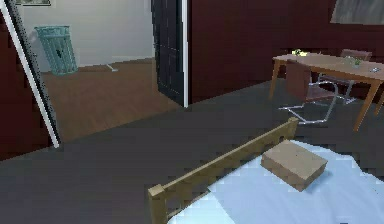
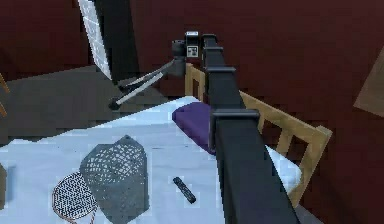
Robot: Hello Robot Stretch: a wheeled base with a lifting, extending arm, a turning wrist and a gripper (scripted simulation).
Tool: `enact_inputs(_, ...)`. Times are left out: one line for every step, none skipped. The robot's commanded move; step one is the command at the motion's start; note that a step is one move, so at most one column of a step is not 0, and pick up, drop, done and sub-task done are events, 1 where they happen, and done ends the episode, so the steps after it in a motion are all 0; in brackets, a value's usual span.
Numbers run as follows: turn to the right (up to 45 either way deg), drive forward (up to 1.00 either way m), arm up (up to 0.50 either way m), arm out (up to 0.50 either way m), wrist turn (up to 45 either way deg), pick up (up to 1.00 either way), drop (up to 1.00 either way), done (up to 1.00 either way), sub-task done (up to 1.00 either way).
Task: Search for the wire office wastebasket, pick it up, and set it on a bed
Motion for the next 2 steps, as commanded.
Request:
enact_inputs(0.0, 0.0, 0.0, -0.1, 0.0, 0.0, 0.0, 0.0, 0.0)
enact_inputs(0.0, 0.0, 0.0, 0.0, 0.0, 0.0, 0.0, 1.0, 0.0)
